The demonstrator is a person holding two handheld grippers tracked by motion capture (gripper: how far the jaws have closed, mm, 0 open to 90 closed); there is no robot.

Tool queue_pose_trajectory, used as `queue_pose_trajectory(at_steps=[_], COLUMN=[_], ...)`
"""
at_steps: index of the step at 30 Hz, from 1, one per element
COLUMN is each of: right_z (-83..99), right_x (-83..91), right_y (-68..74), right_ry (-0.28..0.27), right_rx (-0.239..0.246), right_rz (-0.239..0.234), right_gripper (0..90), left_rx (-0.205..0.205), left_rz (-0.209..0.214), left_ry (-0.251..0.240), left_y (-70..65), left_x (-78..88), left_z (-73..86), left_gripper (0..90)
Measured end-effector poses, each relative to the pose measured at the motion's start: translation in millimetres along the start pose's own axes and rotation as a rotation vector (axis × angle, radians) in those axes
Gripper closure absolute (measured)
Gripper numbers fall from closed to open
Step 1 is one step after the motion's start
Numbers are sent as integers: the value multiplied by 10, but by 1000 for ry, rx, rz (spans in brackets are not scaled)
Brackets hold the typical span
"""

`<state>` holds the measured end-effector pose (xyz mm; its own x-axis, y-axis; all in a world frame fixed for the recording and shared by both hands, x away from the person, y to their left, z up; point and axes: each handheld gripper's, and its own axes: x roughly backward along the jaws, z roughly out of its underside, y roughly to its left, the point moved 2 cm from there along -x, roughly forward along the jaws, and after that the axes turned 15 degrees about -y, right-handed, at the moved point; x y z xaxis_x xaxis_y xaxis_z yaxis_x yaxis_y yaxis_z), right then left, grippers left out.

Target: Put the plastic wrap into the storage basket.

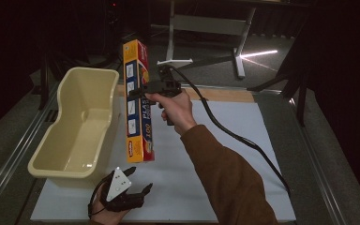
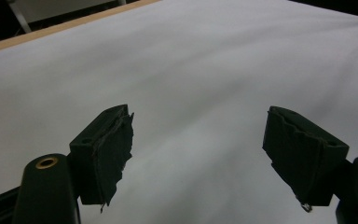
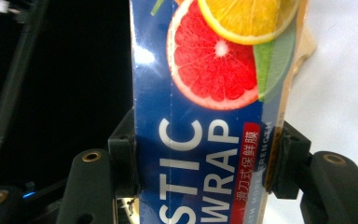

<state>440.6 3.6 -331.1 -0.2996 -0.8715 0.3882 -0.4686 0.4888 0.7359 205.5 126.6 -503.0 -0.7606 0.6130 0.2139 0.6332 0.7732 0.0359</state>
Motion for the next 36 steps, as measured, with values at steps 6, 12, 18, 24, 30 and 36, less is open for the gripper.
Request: queue_pose_trajectory(at_steps=[6,12,18,24,30,36], right_z=[-42,-124,-175,-124,10,85], right_x=[-92,-283,-534,-776,-983,-1110], right_y=[135,447,601,654,597,532], right_ry=[-17,-33,-53,-46,-46,-50], right_rx=[33,4,-55,-97,-151,-182], right_rz=[15,-49,-78,-86,-84,-88], right_gripper=[413,413,413,413,413,412], left_rx=[7,4,15,25,20,32], left_rz=[0,2,3,-3,-9,-8], left_ry=[-10,-13,-27,-42,-55,-57], left_y=[16,2,8,32,45,47], left_x=[17,29,40,71,103,98], left_z=[-6,-9,-14,-14,-25,-11], left_gripper=[236,236,236,236,236,237])
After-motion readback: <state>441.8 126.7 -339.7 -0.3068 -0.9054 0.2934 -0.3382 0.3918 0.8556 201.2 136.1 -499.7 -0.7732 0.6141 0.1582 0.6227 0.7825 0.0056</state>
